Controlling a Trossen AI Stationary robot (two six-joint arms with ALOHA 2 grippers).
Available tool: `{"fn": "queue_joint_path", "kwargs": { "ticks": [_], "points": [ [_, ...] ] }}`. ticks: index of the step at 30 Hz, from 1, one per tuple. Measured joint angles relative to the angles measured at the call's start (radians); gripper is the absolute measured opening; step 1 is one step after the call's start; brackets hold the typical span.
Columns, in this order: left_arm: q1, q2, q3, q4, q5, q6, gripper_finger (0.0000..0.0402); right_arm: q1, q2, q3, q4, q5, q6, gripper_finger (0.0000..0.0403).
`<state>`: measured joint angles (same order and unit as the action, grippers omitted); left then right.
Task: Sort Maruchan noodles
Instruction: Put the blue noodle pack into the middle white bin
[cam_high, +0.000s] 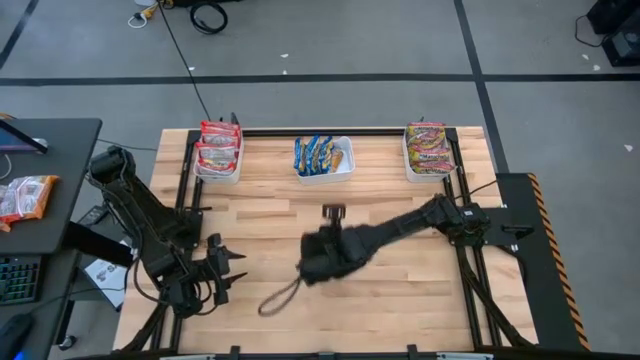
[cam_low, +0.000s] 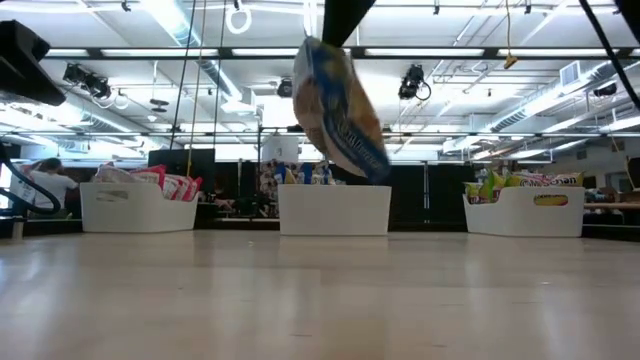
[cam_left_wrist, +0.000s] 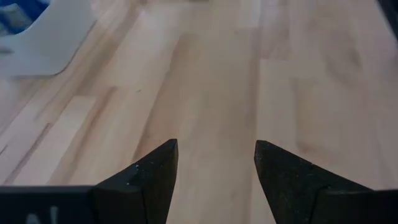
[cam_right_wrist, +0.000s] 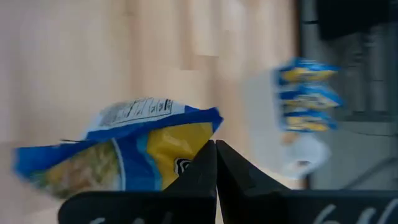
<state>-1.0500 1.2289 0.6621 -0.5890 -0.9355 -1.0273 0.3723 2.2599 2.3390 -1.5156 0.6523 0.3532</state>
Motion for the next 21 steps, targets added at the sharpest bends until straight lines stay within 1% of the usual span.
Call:
{"fn": "queue_joint_path", "kwargs": {
  "ticks": [3, 6, 8, 10, 14, 18, 21],
  "points": [
    [0.0, 0.002, 0.0, 0.035, 0.005, 0.048, 0.0219, -0.055, -0.009, 0.0, -0.008, 0.061, -0.075, 0.0],
    [0.0, 0.002, -0.003, 0.037, 0.008, 0.077, 0.0219, -0.127, -0.009, 0.0, -0.006, 0.069, -0.172, 0.0],
    [0.0, 0.001, -0.025, 0.038, 0.034, 0.077, 0.0219, -0.187, -0.011, 0.0, -0.006, 0.07, -0.242, 0.0],
    [0.004, 0.002, -0.061, 0.047, 0.09, 0.056, 0.0219, -0.25, -0.011, 0.0, -0.005, 0.081, -0.314, 0.0],
    [0.038, 0.002, -0.162, 0.117, 0.203, -0.011, 0.0219, -0.384, -0.012, 0.0, 0.014, 0.087, -0.443, 0.0],
    [0.087, 0.002, -0.266, 0.251, 0.266, -0.012, 0.0219, -0.504, -0.012, 0.0, 0.085, 0.056, -0.566, 0.0],
    [0.131, 0.002, -0.32, 0.315, 0.276, -0.001, 0.0219, -0.57, -0.012, 0.0, 0.153, 0.027, -0.658, 0.0]
  ]
}}
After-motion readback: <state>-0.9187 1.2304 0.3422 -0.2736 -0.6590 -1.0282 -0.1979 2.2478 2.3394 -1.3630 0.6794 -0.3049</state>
